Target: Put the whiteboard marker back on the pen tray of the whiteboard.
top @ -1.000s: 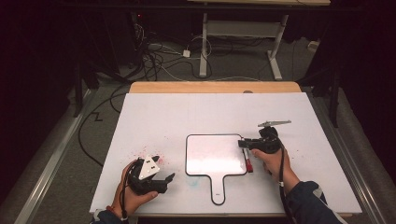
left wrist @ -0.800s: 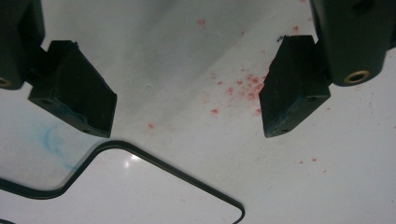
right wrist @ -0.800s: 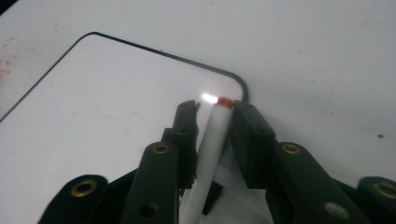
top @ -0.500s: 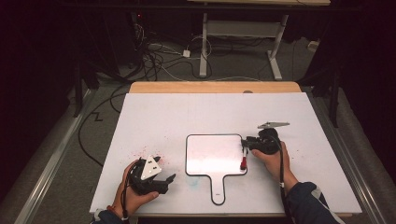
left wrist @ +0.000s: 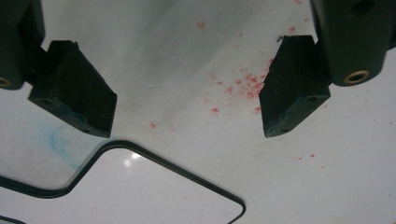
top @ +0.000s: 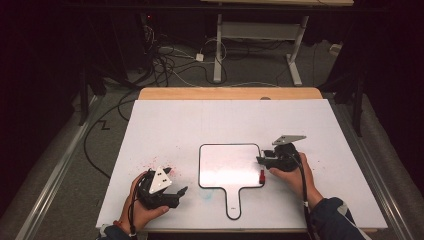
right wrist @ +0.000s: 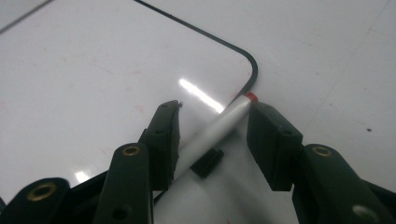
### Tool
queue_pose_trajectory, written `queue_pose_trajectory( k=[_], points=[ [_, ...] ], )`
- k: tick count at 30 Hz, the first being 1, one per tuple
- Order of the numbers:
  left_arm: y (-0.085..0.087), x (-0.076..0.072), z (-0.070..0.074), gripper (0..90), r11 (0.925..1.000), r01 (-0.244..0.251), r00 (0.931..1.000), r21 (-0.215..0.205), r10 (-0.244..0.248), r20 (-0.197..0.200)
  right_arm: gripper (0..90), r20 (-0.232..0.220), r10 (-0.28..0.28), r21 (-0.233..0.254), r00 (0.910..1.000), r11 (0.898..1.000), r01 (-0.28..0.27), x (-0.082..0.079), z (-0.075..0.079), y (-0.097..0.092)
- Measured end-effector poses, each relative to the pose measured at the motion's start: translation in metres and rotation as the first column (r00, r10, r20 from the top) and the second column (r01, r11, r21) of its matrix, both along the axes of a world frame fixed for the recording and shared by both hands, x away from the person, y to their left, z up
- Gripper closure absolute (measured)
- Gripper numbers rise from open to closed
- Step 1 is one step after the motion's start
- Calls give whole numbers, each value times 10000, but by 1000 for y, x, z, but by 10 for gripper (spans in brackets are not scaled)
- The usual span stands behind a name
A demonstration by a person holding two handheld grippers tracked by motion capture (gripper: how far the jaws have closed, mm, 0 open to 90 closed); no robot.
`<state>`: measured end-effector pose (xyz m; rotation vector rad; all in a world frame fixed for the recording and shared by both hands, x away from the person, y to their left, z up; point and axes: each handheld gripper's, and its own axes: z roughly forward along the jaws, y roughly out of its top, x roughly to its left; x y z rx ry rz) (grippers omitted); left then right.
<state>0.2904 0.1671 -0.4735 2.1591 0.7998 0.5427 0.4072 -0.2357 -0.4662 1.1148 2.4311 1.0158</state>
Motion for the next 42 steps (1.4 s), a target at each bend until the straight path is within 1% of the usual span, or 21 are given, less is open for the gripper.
queue_pose_trajectory(
  k=[3, 5, 8, 10, 12, 14, 15, 17, 19, 20, 22, 24, 26, 30, 31, 33, 34, 38, 42],
  points=[
    [-1, 0, 0, 184, 10000, 38, 10000, 14, -38, 2, 559, -95, -22, -17, 10000, 10000, 22, 0, -1, -2],
    [-1, 0, 0, 184, 10000, 71, 10000, 62, -71, 1, 559, -157, 65, 112, 9999, 9999, -63, 1, -2, -4],
    [-1, 1, 0, 184, 10000, 80, 10000, 49, -80, -22, 532, -73, 29, 71, 10000, 10000, -28, 0, -2, -4],
    [-1, 0, 0, 184, 10000, 79, 10000, 28, -79, -1, 513, 3, 60, 110, 10000, 9999, -60, 1, -1, -4],
    [-1, 0, 0, 184, 10000, 92, 10000, 10, -92, 15, 498, 88, -58, 244, 9999, 9997, 56, 0, 1, -5],
    [-1, 0, 0, 184, 10000, 74, 10000, 12, -74, 3, 479, 295, -24, 424, 9996, 9991, 11, -1, 5, -6],
    [-1, 1, 0, 184, 10000, 69, 10000, 17, -69, -5, 473, 420, 15, 424, 9991, 9991, -33, -2, 7, -7],
    [-1, 1, 0, 184, 9999, 66, 10000, 95, -66, -7, 458, 793, 74, 474, 9968, 9988, -111, -5, 13, -8],
    [-1, 1, -1, 184, 9999, 63, 10000, 114, -63, -18, 444, 1182, 160, 407, 9929, 9989, -210, -9, 19, -9],
    [-1, 1, -1, 184, 9999, 57, 10000, 126, -57, -24, 437, 1496, 223, 327, 9885, 9991, -275, -12, 23, -9],
    [-1, 1, -1, 184, 9999, 28, 10000, 133, -28, -9, 433, 1968, 358, 282, 9798, 9987, -421, -18, 30, -11],
    [-1, 2, -1, 184, 9999, 9, 10000, 129, -8, -32, 419, 2349, 391, 197, 9712, 9988, -450, -24, 36, -14],
    [-1, 2, -1, 184, 9999, 8, 10000, 172, -8, -21, 412, 2717, 381, 274, 9616, 9985, -473, -30, 42, -17],
    [-2, 2, -2, 184, 9998, 19, 10000, 192, -19, -16, 385, 3212, 340, 234, 9464, 9988, -438, -44, 52, -26],
    [-2, 2, -2, 184, 9998, 22, 10000, 184, -21, -26, 378, 3315, 359, 147, 9428, 9990, -432, -48, 53, -29],
    [-2, 2, -2, 184, 9997, 5, 10000, 240, -5, -19, 374, 3582, 357, 88, 9330, 9991, -416, -55, 56, -34],
    [-2, 3, -2, 184, 9997, 0, 10000, 237, 0, -8, 370, 3606, 328, 94, 9321, 9992, -388, -58, 56, -37],
    [-3, 2, -2, 184, 9996, 28, 10000, 291, -29, 53, 343, 3844, 343, 12, 9225, 9993, -376, -71, 57, -47],
    [-3, 2, -2, 184, 9992, 27, 10000, 397, -29, 55, 321, 4164, 345, -121, 9085, 9994, -324, -82, 58, -56]
  ],
)
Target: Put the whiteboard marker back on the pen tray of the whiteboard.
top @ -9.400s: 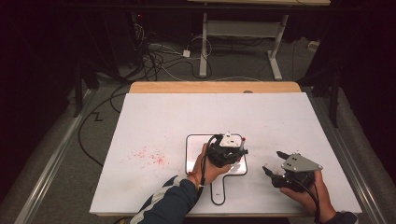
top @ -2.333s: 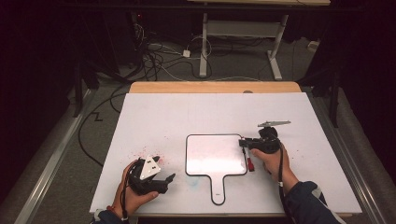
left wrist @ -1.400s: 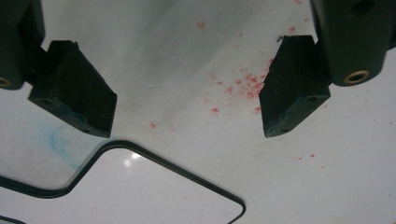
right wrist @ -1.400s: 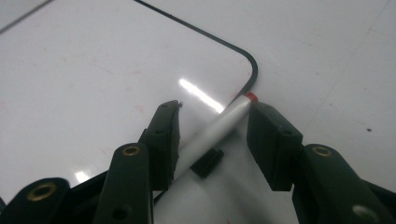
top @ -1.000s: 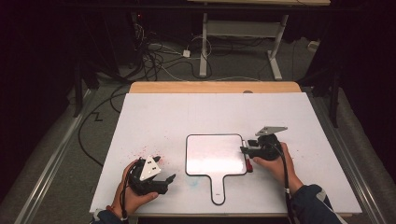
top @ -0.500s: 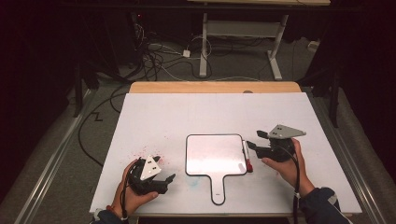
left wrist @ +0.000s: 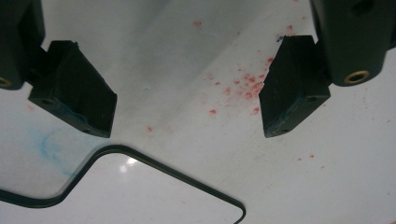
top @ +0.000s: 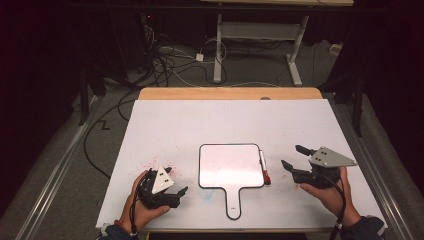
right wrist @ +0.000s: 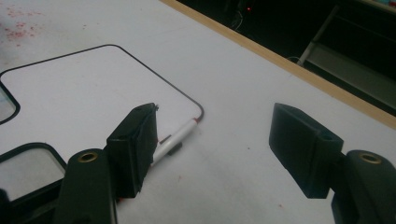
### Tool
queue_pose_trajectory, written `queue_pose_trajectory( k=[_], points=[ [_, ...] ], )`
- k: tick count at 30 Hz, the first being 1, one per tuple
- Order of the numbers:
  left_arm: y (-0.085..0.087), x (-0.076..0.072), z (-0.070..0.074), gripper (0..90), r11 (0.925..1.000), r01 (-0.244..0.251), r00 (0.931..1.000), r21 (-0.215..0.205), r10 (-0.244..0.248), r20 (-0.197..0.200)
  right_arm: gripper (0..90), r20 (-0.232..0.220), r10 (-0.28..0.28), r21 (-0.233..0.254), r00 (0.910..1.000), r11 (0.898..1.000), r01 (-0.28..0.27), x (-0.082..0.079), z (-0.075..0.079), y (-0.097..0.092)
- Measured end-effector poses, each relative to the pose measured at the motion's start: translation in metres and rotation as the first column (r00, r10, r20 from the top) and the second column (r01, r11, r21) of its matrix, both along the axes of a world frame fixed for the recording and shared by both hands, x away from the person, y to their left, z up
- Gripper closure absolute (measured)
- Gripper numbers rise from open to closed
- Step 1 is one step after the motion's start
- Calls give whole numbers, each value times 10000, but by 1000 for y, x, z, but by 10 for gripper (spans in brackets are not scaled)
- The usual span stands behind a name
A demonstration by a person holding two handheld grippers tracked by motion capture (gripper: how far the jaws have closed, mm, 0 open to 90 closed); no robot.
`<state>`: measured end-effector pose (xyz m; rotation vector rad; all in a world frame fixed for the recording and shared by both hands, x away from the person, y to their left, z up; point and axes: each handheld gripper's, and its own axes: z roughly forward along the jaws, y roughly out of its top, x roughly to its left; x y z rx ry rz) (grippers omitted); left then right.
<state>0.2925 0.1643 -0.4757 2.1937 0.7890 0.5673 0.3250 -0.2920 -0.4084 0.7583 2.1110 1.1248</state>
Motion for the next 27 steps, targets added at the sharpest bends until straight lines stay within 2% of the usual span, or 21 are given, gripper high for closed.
queue_pose_trajectory(
  k=[8, 12, 15, 19, 20, 21, 23, 27],
  points=[
    [0, 0, -1, 184, 9999, -11, 9999, 165, 9, 119, 257, 293, -305, -99, 9991, 9995, 308, -13, -9, -13],
    [-1, 0, -1, 184, 9998, 8, 9999, 203, -12, 170, 249, 316, -505, 27, 9982, 9987, 505, -18, -19, -19],
    [0, -1, -1, 184, 9997, 12, 9998, 229, -17, 182, 249, 382, -536, -72, 9978, 9985, 539, -21, -27, -22],
    [0, -3, -1, 184, 9994, -41, 9998, 330, 35, 182, 243, 123, -604, -36, 9981, 9982, 604, -22, -36, -22],
    [0, -3, -1, 184, 9994, -23, 9995, 348, 12, 317, 242, 133, -632, -189, 9979, 9978, 635, -22, -37, -21],
    [0, -4, 0, 184, 9996, -59, 9997, 275, 52, 259, 237, 164, -641, -210, 9978, 9977, 644, -23, -37, -20],
    [-1, -4, 1, 184, 9994, -40, 9989, 344, 24, 462, 239, 258, -604, -108, 9978, 9981, 607, -24, -36, -19],
    [-2, -7, 0, 184, 9989, 47, 9988, 459, -69, 479, 240, 359, -611, -80, 9975, 9981, 614, -26, -34, -16]
  ],
)
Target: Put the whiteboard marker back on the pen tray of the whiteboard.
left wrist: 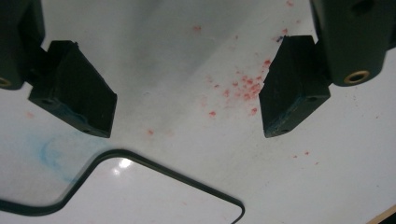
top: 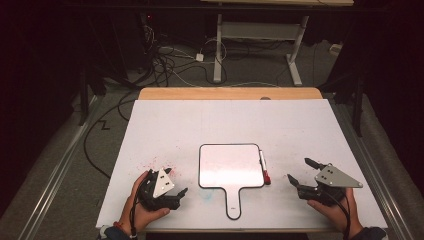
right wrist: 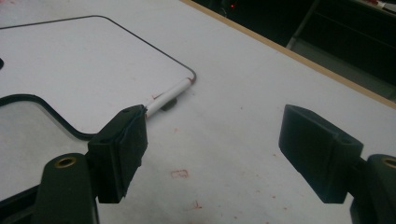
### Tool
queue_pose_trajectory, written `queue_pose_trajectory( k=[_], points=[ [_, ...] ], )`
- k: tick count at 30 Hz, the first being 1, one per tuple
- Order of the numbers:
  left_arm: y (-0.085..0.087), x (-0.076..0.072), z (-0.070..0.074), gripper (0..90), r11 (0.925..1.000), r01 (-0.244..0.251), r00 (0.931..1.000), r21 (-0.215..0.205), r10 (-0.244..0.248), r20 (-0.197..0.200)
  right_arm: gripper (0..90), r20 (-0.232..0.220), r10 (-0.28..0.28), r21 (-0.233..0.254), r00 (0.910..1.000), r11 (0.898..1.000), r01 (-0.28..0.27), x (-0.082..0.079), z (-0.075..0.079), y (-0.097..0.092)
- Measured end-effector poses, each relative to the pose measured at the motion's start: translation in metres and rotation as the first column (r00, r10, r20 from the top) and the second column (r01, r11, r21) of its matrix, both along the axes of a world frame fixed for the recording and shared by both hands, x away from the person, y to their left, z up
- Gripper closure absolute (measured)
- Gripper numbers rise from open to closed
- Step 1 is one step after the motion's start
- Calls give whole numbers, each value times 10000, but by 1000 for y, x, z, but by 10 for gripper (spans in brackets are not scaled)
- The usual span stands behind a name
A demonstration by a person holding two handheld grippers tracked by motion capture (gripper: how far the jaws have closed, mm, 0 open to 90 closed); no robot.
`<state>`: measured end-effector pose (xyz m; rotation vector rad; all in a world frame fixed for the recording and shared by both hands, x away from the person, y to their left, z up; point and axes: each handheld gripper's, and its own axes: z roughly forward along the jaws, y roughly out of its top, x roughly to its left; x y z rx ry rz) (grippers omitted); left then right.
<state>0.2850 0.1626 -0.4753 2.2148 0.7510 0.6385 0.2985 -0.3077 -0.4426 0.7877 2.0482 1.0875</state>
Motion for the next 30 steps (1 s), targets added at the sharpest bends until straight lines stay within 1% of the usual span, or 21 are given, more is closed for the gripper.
queue_pose_trajectory(
  k=[1, 2, 5, 6, 8, 9, 11, 12, 13, 18, 20, 25, 26, 27, 28, 29, 30],
  points=[
    [1, 0, 0, 184, 10000, -5, 10000, -42, 5, 6, 241, 97, -6, -34, 10000, 10000, 7, 0, 0, 1],
    [1, 0, 1, 184, 10000, -21, 10000, -91, 22, 25, 244, 86, 48, -14, 10000, 10000, -48, -1, 0, 2],
    [2, 0, 0, 184, 9999, -87, 10000, -70, 87, 20, 247, 181, 72, -75, 9998, 9999, -70, -2, 1, 5],
    [2, -1, 0, 184, 9999, -118, 9999, -119, 117, -91, 248, 187, 103, -37, 9998, 9999, -102, -2, 2, 5],
    [1, -2, 0, 184, 9999, -106, 9999, -75, 105, -63, 250, 228, 84, -104, 9997, 9999, -82, -2, 2, 6],
    [1, -1, 0, 184, 10000, -78, 10000, -35, 78, 42, 252, 227, 98, -82, 9997, 9999, -96, -2, 2, 5],
    [0, -2, 0, 184, 10000, -84, 10000, 28, 84, 49, 251, 232, 80, -78, 9997, 9999, -78, -2, 2, 5],
    [0, -2, 1, 184, 10000, -81, 10000, 45, 81, 43, 251, 220, 106, -60, 9997, 9999, -104, -3, 2, 4],
    [-1, -2, 0, 184, 9999, -120, 9999, 17, 120, -59, 252, 244, 106, -68, 9996, 9999, -105, -3, 2, 4],
    [0, -1, -1, 184, 9998, -209, 9997, 40, 209, -93, 256, 394, 198, -113, 9990, 9997, -193, -4, 4, 5],
    [1, -2, -1, 184, 9997, -244, 9997, 73, 245, -99, 263, 518, 235, -152, 9984, 9996, -228, -4, 3, 6],
    [2, -2, -2, 184, 9996, -273, 9995, 68, 274, -129, 263, 476, 358, -156, 9982, 9993, -351, -2, 2, 8],
    [2, -1, -2, 184, 9997, -246, 9997, 86, 246, -41, 263, 507, 365, -175, 9980, 9992, -357, -1, 2, 8],
    [3, 0, -2, 184, 9996, -244, 9997, 123, 244, -39, 263, 527, 355, -184, 9980, 9992, -345, -1, 2, 8],
    [2, 0, -2, 184, 9996, -259, 9995, 76, 261, -151, 263, 514, 361, -156, 9980, 9993, -354, -1, 2, 7],
    [3, 1, -2, 184, 9997, -239, 9996, 60, 240, -168, 261, 499, 349, -154, 9981, 9993, -341, 0, 2, 7],
    [3, 2, -2, 184, 9997, -209, 9997, 82, 210, -89, 259, 485, 366, -130, 9982, 9993, -360, 0, 1, 7]
  ],
)
